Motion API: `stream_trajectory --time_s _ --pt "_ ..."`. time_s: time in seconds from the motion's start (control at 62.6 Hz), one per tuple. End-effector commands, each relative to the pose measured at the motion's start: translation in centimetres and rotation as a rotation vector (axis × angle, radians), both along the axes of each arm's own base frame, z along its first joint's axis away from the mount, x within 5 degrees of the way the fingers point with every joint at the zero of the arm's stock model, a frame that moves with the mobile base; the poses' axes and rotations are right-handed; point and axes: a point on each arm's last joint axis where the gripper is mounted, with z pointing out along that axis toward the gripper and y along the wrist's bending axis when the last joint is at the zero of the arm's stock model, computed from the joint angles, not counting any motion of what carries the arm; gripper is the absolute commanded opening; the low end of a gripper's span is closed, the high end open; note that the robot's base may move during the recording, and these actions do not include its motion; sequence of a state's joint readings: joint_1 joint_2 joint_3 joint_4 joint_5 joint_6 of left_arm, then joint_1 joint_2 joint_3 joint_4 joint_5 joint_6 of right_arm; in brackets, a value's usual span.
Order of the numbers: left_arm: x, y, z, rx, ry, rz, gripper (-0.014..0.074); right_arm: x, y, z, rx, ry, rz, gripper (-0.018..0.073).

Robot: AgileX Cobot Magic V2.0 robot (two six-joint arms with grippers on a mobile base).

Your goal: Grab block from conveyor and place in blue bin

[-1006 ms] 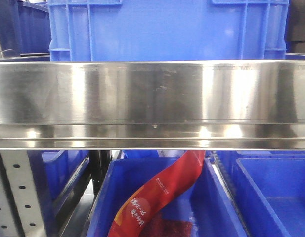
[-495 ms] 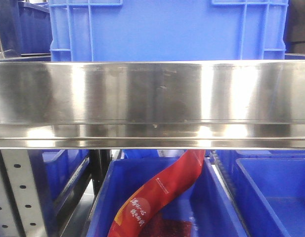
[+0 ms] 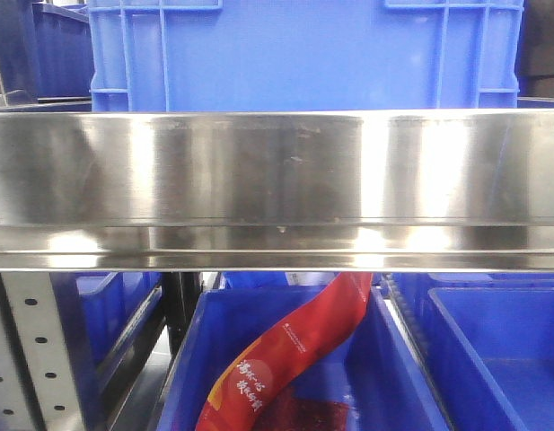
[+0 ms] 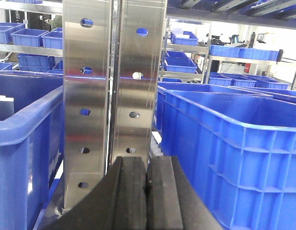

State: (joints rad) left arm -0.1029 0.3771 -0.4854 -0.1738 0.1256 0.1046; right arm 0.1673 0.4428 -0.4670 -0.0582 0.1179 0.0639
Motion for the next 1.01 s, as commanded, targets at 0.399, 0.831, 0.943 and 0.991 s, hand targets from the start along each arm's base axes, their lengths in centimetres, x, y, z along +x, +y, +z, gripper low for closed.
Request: stream_trajectory --time_s 0.399,0.831,0.943,0.991 --pt "-0.1 0.1 0.1 -0.008 -0.019 0.006 -0.0111 -0.1 0.0 0.1 0.006 -0.021 -0.002 -0.0168" --pt "-0.1 0.1 0.1 -0.008 -0.019 0.006 -0.0111 -0.8 -0.1 -0.6 -0.001 -0.042 -0.001 -0.0168" --pt "-0.1 0.1 0.1 -0.008 -0.019 0.006 -0.0111 -1.8 -0.4 -2.2 0.003 -0.058 -0.012 -0.0168" --pt "-0.1 0.1 0.1 -0.008 -0.019 0.006 -0.0111 -2.3 -0.5 -3.1 -0.003 -0.067 -0.023 -0.0168"
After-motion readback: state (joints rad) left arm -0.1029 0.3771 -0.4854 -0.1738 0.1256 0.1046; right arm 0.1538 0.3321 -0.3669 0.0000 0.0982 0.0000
